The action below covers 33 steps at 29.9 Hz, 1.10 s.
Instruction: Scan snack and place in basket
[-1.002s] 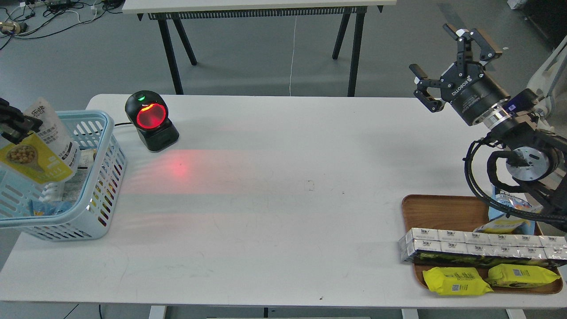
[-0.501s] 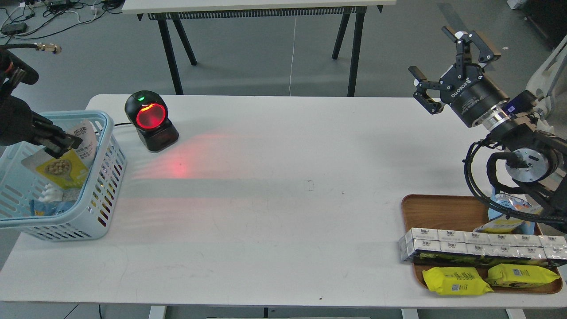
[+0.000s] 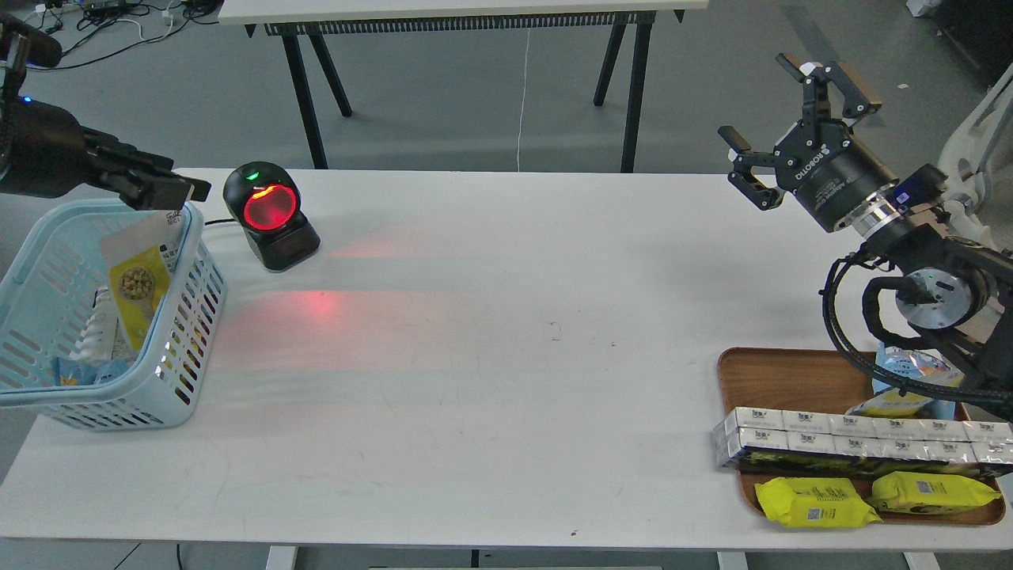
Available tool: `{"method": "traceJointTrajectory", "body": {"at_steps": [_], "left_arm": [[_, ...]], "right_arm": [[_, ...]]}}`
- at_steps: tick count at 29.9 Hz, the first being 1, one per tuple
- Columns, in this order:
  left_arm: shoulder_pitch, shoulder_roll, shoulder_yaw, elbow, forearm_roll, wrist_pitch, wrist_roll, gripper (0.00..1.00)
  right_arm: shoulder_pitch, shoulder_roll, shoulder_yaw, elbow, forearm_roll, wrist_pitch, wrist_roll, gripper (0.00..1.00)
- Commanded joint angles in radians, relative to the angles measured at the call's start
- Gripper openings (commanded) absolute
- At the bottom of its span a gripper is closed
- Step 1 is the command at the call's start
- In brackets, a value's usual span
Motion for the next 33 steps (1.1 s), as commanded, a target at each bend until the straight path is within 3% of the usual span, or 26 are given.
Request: {"method": "traceJointTrajectory", "body": {"at_steps": [1,7,14,19,24,27,33], "left_arm": [[0.029,-0.01,-0.088,0.021,-0.289,0.0,0.0,0.88],[0.032,-0.047,-0.116,0.021,-0.953,0.0,0.0,0.88],[0.127,-0.115,-0.128,0.043,-1.365,0.0,0.0,0.92],[0.283,-0.261,-0.227,0.231,-1.408,0.0,0.0,0.93],[0.421,-0.379,-0.442,0.42,-1.404,0.0,0.0,0.93],[0.467,-0.409,-0.516,0.443,-1.397,0.0,0.0,0.92],[0.547,-0.432,-0.522,0.432,-1.368,0.0,0.0,0.93]], "right_arm": [[0.025,0.0,-0.004,0.01,-0.008,0.0,0.0,0.98],[0.068,0.0,-0.008,0.036,-0.117,0.0,0.0,0.99],[0.095,0.0,-0.01,0.032,-0.133,0.0,0.0,0.99],[0.122,0.014,-0.01,0.001,-0.145,0.0,0.0,0.99],[0.14,0.017,-0.01,-0.003,-0.145,0.0,0.0,0.99],[0.137,0.035,-0.011,-0.009,-0.146,0.0,0.0,0.99],[0.126,0.099,-0.011,-0.029,-0.146,0.0,0.0,0.99]]}}
